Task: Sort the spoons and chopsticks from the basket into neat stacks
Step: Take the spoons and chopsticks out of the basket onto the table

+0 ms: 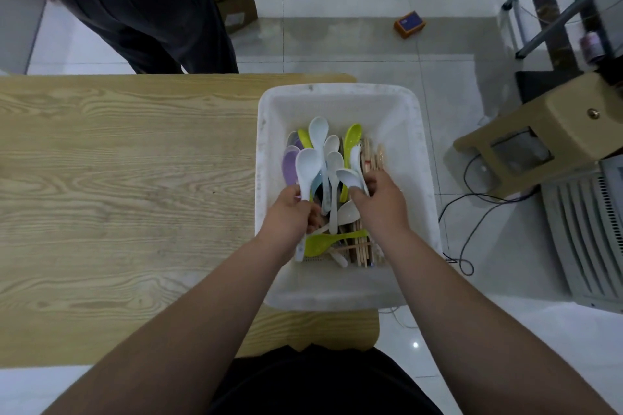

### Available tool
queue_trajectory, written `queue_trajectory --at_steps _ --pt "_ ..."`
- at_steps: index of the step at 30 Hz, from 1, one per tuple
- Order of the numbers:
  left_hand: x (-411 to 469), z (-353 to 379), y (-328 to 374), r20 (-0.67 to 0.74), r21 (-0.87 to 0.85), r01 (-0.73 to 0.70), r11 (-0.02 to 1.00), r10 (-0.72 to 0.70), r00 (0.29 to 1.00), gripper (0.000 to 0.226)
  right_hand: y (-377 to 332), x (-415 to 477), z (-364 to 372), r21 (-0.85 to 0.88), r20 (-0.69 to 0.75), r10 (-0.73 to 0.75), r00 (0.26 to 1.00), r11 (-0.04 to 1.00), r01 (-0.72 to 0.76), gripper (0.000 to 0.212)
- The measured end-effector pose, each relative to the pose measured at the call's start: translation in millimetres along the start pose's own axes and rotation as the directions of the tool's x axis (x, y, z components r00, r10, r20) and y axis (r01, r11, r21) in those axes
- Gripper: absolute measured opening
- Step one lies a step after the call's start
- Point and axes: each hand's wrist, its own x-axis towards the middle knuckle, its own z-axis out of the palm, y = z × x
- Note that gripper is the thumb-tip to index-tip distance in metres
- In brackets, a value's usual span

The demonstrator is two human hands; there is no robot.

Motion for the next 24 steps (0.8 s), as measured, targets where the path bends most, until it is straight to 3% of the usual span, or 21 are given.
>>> queue_trajectory --at_steps 4,7,9,13,16,18,22,24 --pt "-8.6 1.8 -2.3 0.032 -0.083 0.005 0.997 -0.002 0.999 0.027 -7.2 -17.8 -12.3 0.28 0.095 0.053 0.994 0.957 -0.078 0.025" --pt "-14.6 6.9 -10.1 0.157 -0.047 -0.038 0.998 0.045 0.987 0.033 -14.8 -29.1 -10.5 0.454 0.168 0.07 0.983 0.88 -0.14 0.025" --pt "-24.3 12.2 -13.8 0.203 0.02 -0.078 0.997 0.072 0.977 0.039 -17.6 -33.0 -7.5 0.376 0.133 0.042 0.99 0.922 -0.09 0.028" --pt "-34.8 19.0 -23.6 0.144 0.021 -0.076 0.997 0.073 0.987 0.043 -19.5 -40.4 -4.9 0.233 0.083 -0.023 0.996 0.972 0.003 0.026" --pt "-41.1 19.7 -20.9 0.112 -0.033 -0.097 0.995 0.1 0.989 0.033 -18.0 -45.6 -4.2 0.247 0.09 -0.085 0.992 0.967 0.06 0.014" --pt "-41.2 18.7 -19.0 0.093 -0.099 -0.094 0.991 0.103 0.99 0.023 -15.2 -50.1 -5.5 0.249 0.053 -0.108 0.993 0.964 0.092 0.017" --pt "-40.5 12.0 -11.4 0.068 -0.145 -0.117 0.983 0.127 0.99 0.025 -12.4 -60.3 -7.8 0.259 0.02 -0.234 0.972 0.94 0.221 0.033" --pt "-42.2 9.7 -9.0 0.068 -0.194 -0.121 0.974 0.136 0.988 0.03 -13.4 -64.7 -4.8 0.255 0.051 -0.282 0.958 0.931 0.261 0.026"
